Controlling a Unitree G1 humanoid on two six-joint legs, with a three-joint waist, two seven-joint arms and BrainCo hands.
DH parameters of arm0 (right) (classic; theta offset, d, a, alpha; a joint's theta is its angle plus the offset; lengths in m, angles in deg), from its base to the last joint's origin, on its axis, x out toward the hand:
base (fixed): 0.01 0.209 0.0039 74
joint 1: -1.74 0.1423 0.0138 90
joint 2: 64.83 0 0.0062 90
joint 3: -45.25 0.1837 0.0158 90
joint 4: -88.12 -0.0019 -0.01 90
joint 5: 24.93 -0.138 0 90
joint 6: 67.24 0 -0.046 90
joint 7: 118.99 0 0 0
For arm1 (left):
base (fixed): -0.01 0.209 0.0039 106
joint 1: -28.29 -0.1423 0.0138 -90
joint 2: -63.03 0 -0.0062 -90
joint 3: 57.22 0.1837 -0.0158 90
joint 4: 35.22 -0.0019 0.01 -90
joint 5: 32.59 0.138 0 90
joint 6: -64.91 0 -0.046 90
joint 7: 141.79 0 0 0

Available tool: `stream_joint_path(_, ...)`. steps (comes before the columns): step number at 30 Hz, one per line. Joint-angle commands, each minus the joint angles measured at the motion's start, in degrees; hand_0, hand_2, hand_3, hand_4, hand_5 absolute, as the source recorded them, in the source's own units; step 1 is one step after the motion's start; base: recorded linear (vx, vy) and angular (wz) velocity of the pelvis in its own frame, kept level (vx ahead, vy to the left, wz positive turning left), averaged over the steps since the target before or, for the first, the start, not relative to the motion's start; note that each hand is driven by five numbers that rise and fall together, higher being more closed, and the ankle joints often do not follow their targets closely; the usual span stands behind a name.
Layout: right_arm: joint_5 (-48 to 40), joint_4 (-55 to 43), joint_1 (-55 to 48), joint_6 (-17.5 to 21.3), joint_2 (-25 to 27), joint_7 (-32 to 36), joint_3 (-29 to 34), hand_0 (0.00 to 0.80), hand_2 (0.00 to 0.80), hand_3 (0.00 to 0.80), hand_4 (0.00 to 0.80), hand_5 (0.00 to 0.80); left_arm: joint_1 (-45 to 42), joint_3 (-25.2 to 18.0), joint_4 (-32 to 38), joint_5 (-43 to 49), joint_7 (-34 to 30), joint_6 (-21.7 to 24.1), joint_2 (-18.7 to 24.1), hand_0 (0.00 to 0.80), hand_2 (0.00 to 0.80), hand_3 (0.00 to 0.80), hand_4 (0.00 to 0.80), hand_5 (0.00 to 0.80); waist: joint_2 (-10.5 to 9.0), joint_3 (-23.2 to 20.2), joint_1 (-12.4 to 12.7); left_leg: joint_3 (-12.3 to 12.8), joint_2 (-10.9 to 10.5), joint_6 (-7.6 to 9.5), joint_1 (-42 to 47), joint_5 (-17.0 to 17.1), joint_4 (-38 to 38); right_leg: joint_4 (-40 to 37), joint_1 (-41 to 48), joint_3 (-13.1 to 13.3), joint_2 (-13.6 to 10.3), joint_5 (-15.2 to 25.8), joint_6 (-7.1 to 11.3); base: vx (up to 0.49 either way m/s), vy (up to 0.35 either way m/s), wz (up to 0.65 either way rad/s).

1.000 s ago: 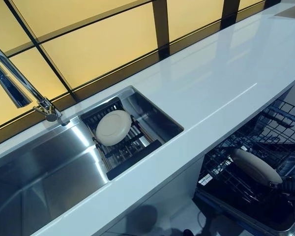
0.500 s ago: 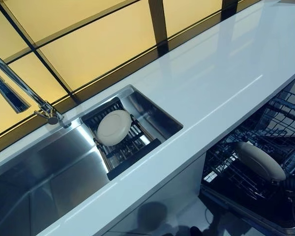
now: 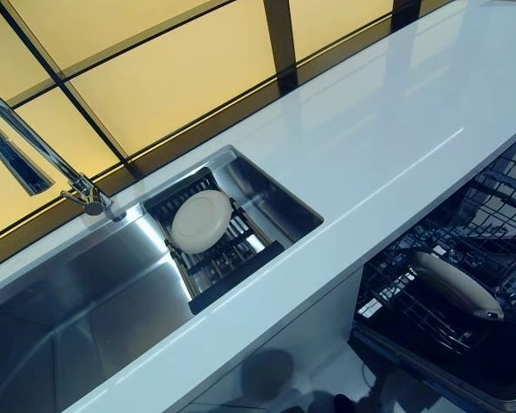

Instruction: Take plates into dishwasher

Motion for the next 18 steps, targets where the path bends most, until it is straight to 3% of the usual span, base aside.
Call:
stream_joint_path(1,0.36,-1.71,0.10,-1.37,4.35,3.45,3.26,0.000,0.000,0.000,0.000,0.000,2.12,-0.75,-2.32,-0.92,0.95,0.62,4.80,0.000,0.000,0.000,0.000,0.000,-8.74,-3.27,0.21,-2.45,-0.12,0.36,2.48,-4.46,1.13,2.22,0.71,-1.24,-1.32,-3.77,4.42,0.000,0.000,0.00)
stream_joint_path(6,0.71,-0.37,0.53,-2.92,8.40,7.42,4.33,0.000,0.000,0.000,0.000,0.000,2.39,-0.97,-2.25,-0.68,1.25,-0.01,5.51,0.000,0.000,0.000,0.000,0.000,-10.70,-4.05,0.21,-2.14,0.24,0.38,2.54,-4.45,1.15,1.94,0.85,-0.61,-0.80,-3.37,4.48,0.006,-0.009,-0.03)
stream_joint_path(11,1.03,5.69,1.59,-1.94,14.05,11.76,4.92,0.000,0.000,0.000,0.000,0.000,2.29,-1.35,-3.05,0.27,1.76,-0.34,6.76,0.000,0.000,0.000,0.000,0.000,-14.24,-6.12,0.69,-1.84,0.81,0.65,3.06,-4.63,0.88,1.54,1.56,0.23,-0.08,-2.97,4.78,0.010,-0.015,-0.01)
stream_joint_path(18,0.34,8.85,1.57,-0.95,17.68,12.78,6.69,0.000,0.000,0.000,0.000,0.000,2.00,-1.88,-3.93,0.95,1.67,-0.54,7.69,0.000,0.000,0.000,0.000,0.000,-16.32,-7.84,1.08,-1.64,0.84,1.19,3.49,-4.78,0.77,1.36,2.32,1.08,0.62,-2.97,4.91,0.011,-0.002,0.00)
